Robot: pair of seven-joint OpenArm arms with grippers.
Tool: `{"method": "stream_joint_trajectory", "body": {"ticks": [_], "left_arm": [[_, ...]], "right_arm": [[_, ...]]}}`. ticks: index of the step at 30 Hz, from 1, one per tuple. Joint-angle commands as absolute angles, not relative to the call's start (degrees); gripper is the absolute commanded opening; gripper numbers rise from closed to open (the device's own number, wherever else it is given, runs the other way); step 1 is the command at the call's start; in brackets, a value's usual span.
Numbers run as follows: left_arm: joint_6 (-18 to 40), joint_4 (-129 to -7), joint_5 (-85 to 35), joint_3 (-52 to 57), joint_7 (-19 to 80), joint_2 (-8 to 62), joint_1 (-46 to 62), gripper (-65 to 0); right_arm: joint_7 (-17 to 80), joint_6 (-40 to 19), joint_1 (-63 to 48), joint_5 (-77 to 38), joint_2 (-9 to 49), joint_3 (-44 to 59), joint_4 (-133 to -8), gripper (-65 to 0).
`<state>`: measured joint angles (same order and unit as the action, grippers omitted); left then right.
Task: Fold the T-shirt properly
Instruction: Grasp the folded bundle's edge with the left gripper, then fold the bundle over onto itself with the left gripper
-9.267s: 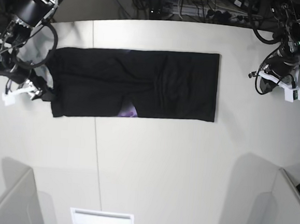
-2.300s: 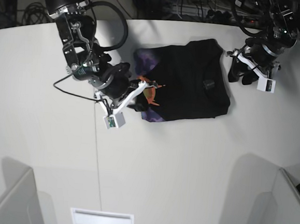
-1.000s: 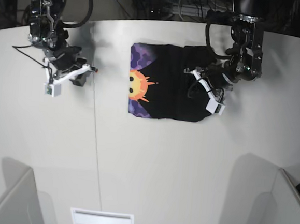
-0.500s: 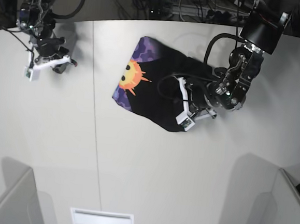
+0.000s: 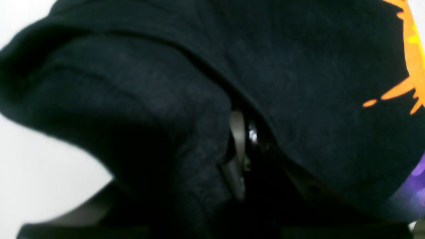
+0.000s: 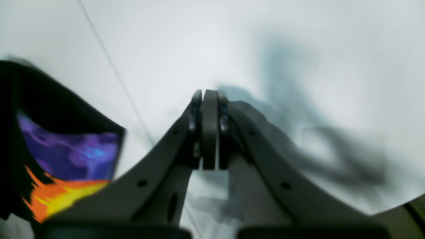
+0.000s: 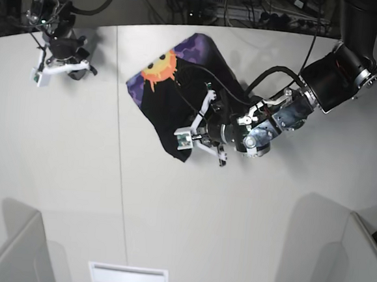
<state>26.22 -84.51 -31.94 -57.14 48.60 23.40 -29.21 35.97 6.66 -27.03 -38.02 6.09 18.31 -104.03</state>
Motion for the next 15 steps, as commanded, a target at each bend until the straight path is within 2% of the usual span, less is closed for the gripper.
{"method": "stream_joint_trajectory", "body": {"ticks": [1, 5, 8, 11, 15], "left_arm": [[27.2, -85.3, -31.3, -57.8, 47.9, 23.7, -31.3, -65.0], [34.0, -85.4, -19.1, -60.0, 46.6, 23.2, -31.9, -65.0], [40.0, -85.3, -9.9, -60.0, 40.2, 22.6, -30.7, -65.0], [40.0, -85.2, -3.9, -59.7, 35.8, 22.5, -29.6, -65.0], [40.0, -85.1, -2.8, -60.2, 34.1, 20.9, -29.2, -65.0]], "right_arm": [[34.9, 6.4, -27.4, -38.0, 6.6, 18.6, -105.3, -65.0], [34.9, 6.4, -27.6, -38.0, 6.5, 18.6, -105.3, -65.0], [34.9, 6.4, -27.6, -37.9, 5.0, 18.6, -105.3, -65.0], [34.9, 6.4, -27.7, -37.9, 4.5, 18.6, -105.1, -65.0], [34.9, 6.4, -27.7, -37.9, 3.2, 18.6, -105.0, -65.0]]}}
